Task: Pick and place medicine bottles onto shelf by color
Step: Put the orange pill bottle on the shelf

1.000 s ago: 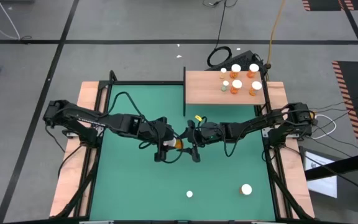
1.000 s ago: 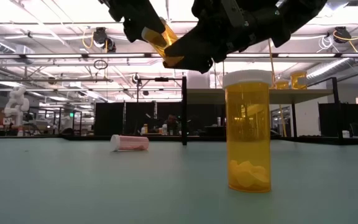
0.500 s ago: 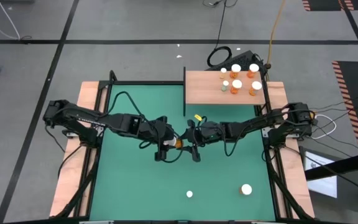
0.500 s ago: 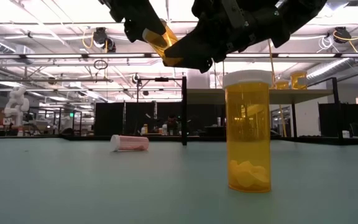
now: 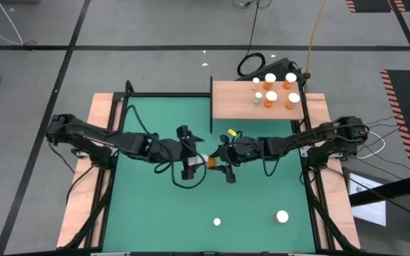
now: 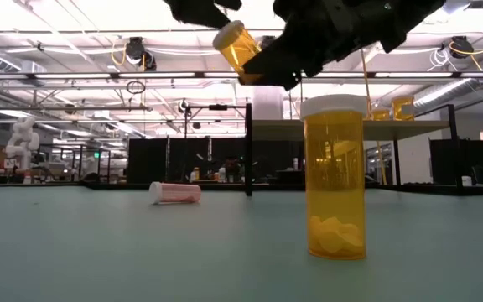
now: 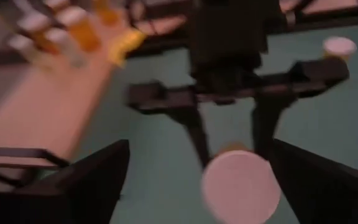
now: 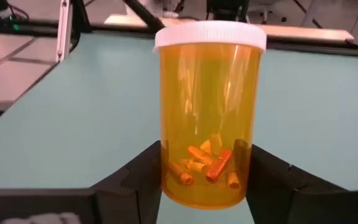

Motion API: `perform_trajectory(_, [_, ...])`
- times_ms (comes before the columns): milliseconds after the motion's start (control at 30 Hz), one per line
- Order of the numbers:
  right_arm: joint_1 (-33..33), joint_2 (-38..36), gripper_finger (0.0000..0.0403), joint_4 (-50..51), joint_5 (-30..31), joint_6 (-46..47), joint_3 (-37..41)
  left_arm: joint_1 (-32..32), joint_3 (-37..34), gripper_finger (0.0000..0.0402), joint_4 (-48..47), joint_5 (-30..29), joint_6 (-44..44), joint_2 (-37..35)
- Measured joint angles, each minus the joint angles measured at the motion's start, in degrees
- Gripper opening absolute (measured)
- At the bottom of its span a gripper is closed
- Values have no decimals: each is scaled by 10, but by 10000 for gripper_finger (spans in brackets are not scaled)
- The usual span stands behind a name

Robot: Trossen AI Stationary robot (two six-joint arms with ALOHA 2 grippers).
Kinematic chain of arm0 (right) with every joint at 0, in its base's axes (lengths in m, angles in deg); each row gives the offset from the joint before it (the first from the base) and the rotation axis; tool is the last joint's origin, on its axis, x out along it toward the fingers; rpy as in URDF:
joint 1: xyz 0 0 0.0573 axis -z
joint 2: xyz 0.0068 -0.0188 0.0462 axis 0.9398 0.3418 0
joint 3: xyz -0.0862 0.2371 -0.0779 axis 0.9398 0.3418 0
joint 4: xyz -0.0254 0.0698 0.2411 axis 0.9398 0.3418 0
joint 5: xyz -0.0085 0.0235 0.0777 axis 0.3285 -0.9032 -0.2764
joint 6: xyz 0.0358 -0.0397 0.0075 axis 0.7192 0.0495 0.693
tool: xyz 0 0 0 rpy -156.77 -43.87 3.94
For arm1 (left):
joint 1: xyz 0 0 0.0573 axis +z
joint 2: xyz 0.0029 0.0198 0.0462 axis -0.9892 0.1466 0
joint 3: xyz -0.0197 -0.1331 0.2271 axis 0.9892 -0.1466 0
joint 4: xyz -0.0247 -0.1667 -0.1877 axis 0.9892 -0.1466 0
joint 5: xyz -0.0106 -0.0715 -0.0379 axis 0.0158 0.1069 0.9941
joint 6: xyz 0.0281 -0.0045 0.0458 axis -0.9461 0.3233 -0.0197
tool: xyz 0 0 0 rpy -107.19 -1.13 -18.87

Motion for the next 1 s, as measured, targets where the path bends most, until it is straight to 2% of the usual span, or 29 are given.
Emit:
perform_trajectory(100, [4,-25,180,11,0,-7,17,-16,0,396,-3,-55,-2,-30])
perform_trajectory(333, [29,-129,177,-15,1,-10,95,-72,-27,369,-1,-145,-15,-95])
perform_trajectory(500, [41,-207,180,-126,1,-7,182,-67,-116,354,146,-146,-35,-96])
perform_trajectory(600, [45,-233,179,-206,0,2,222,-47,-177,352,291,-122,-56,-87])
perform_trajectory(700, [46,-250,179,-234,0,3,237,-21,-229,351,418,-54,-59,-73])
perform_trajectory(800, [46,-254,180,-238,-1,-6,239,-2,-248,351,533,22,-56,-51])
perform_trajectory(900, [46,-254,180,-244,-1,-8,239,13,-249,351,572,66,-55,-24])
perform_trajectory(1000, [46,-254,180,-244,0,-7,239,27,-231,351,570,93,-45,6])
